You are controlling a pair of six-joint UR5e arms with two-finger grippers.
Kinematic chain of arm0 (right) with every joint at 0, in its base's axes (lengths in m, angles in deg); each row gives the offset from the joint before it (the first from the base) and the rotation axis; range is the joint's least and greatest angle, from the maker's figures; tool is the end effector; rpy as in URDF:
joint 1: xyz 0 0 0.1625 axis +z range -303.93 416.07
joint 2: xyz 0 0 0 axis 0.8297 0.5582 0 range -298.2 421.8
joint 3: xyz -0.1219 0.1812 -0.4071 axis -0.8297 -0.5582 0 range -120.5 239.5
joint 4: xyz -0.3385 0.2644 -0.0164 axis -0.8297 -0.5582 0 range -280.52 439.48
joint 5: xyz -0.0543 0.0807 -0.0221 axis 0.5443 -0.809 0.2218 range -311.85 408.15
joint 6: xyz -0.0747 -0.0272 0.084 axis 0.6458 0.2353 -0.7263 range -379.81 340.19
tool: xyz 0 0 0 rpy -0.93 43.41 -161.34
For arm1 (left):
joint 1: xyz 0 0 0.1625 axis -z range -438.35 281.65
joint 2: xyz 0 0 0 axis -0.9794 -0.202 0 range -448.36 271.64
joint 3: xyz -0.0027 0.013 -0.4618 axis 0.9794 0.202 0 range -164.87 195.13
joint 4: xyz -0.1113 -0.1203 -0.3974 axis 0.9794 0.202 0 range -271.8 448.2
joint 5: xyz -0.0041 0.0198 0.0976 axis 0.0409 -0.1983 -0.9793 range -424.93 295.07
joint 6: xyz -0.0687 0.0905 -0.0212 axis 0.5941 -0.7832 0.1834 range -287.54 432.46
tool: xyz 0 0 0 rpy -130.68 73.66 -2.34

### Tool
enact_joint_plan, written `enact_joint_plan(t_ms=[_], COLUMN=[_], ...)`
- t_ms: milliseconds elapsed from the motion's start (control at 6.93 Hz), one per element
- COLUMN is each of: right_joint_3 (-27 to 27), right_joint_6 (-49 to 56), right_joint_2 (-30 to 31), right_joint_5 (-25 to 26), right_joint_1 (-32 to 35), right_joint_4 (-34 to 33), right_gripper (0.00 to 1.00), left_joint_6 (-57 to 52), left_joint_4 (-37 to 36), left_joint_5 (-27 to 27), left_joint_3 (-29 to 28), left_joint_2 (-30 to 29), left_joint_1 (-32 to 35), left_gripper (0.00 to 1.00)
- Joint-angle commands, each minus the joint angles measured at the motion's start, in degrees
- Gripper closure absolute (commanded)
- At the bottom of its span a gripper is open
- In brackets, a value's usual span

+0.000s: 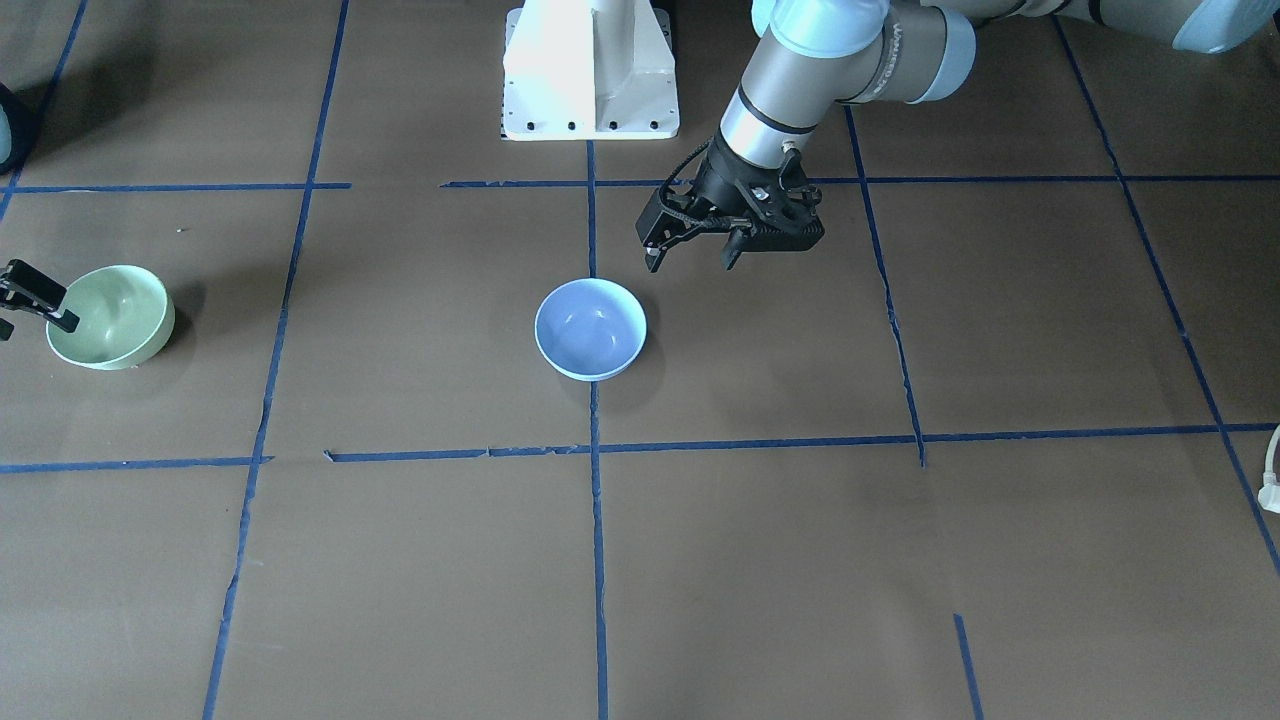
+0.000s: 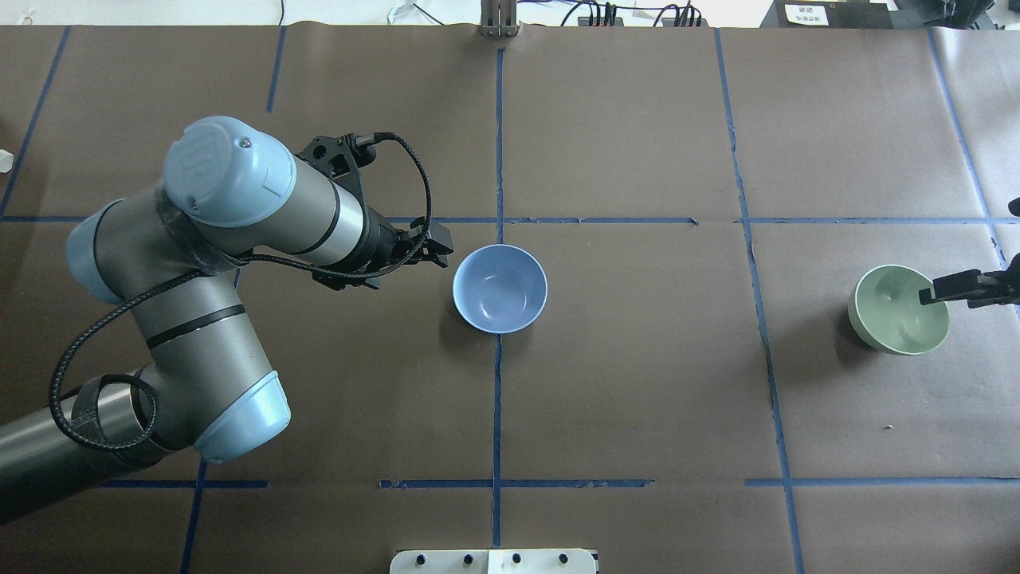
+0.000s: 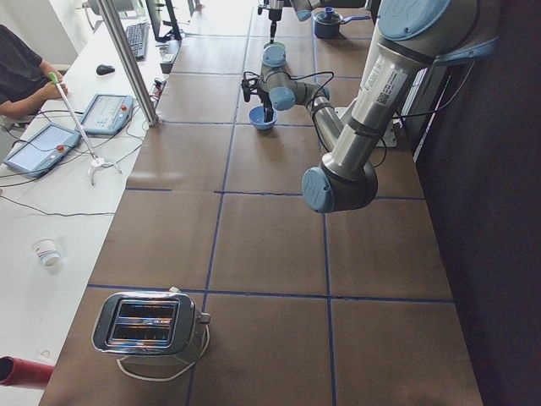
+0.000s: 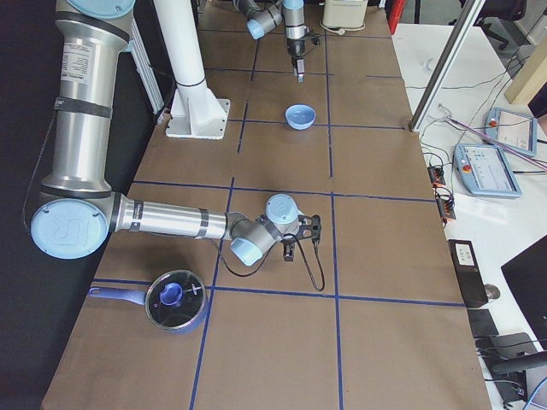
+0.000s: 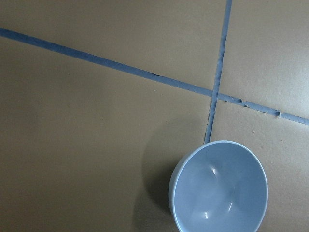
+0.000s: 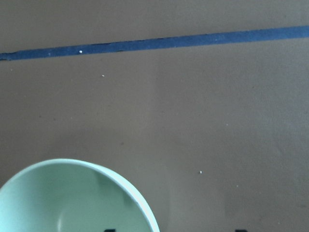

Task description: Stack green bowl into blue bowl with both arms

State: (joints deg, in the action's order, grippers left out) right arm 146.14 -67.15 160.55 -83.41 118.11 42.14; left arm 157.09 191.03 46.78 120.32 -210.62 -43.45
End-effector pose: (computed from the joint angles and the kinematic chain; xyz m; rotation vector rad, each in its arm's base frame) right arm -0.1663 -0.4340 0.7057 0.1109 -0.9599 0.0550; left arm 0.4942 -0.4552 0.2188 0.0356 1.0953 -0.2637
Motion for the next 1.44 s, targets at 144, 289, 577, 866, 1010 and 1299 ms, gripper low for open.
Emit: enact_joint_plan(t_ms=[144,289,577,866,1010,1299], right_joint_3=[-0.3,0.1,9.6,14.9,14.7,14.3], right_joint_6=[0.0,-0.1,-14.6,-31.2,-39.6,-45.7], right_joint_2=[0.1,-0.1,-6.8,-20.5,-27.7,-40.6], right_joint_5=[-0.4,-0.4,-0.1,1.6,4.7,18.5], right_joint_1=[-3.1,-4.2,-9.7,-14.3,-19.1,-28.7], right_joint_4=[1.7,1.7,-3.0,-13.5,-16.6,-31.9], right_gripper=[1.00,1.00,1.00,1.00,1.00,1.00], left_joint_6=[0.1,0.1,0.1,-0.2,-0.4,-0.7], left_joint_4=[0.0,0.0,0.0,0.0,0.0,0.0], left_joint_5=[0.0,0.0,0.0,0.2,0.2,0.2], left_joint_3=[0.1,0.1,1.9,6.6,9.3,12.6], left_joint_2=[0.0,0.0,0.1,5.1,7.8,11.8], left_joint_1=[0.0,0.1,0.7,1.6,1.9,2.2], left_gripper=[0.00,0.00,0.00,0.00,0.00,0.00])
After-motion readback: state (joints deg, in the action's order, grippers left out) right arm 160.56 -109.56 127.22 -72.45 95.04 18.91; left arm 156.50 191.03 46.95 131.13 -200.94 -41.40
